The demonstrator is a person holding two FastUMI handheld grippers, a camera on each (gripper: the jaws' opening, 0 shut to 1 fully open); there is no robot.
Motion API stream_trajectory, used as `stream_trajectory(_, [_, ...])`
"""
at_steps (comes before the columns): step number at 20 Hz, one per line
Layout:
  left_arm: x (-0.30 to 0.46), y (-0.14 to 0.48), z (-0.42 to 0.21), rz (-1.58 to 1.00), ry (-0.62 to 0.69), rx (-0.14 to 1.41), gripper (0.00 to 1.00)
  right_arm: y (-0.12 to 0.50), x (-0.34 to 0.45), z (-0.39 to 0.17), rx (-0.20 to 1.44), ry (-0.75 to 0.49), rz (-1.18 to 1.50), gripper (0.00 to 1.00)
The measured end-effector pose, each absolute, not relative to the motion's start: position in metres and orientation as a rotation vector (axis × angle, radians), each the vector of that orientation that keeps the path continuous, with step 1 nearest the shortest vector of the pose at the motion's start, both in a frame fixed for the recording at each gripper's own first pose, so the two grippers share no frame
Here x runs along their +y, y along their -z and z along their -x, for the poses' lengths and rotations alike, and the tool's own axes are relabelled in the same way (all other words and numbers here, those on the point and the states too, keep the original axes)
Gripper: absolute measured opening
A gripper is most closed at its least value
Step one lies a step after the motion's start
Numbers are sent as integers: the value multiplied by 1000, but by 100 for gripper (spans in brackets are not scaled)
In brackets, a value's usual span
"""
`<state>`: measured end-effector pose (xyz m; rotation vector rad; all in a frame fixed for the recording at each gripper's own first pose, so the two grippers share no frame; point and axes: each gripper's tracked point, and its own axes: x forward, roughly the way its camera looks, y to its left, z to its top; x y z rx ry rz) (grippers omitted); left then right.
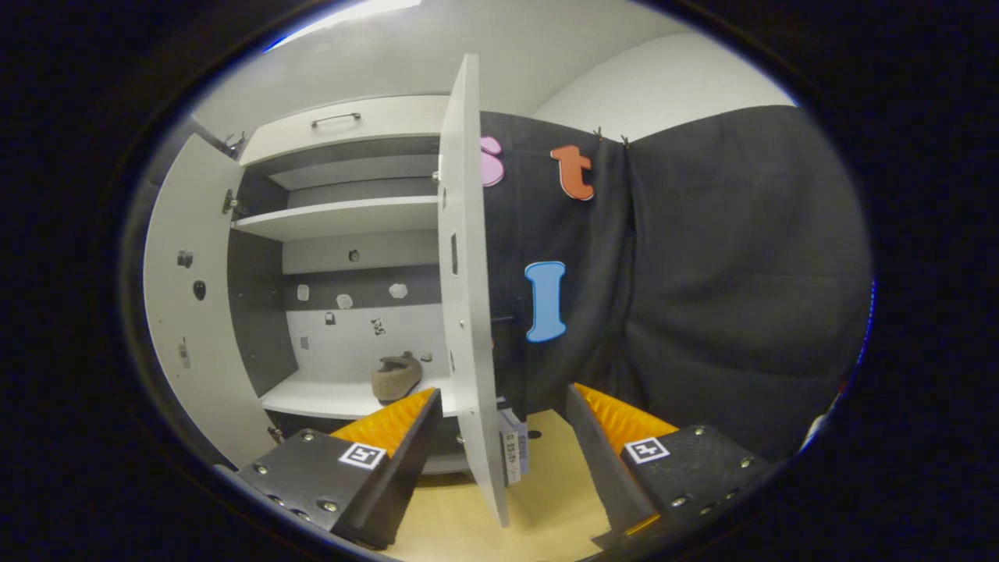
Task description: Grab one shoe with the right hand and put it into the shoe cabinet, grab the other shoe with the left hand and put it into the shoe cabinet; then close the right door with the right hand and the left door with the left hand.
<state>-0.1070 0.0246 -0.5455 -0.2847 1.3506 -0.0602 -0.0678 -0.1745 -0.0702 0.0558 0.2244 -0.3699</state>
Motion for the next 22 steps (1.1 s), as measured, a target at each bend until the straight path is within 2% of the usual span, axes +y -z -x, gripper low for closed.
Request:
stream_trajectory(5, [39, 475, 68, 283, 139, 1185, 2, 72, -193, 81, 226, 401, -70, 95])
stream_trajectory(6, [44, 458, 61, 288, 150, 1149, 2, 73, -195, 83, 226, 405, -72, 91])
stream_trajectory(8, [60, 422, 45, 303, 162, 1066, 2, 75, -200, 88, 229, 411, -82, 91])
stream_trajectory(9, [67, 406, 42, 305, 165, 1024, 2, 77, -203, 90, 231, 413, -88, 95])
stream_trajectory(12, [85, 368, 40, 323, 192, 907, 2, 82, -210, 97, 238, 420, -100, 95])
stream_trajectory(22, [111, 348, 57, 345, 230, 622, 2, 92, -237, 117, 247, 460, -155, 95])
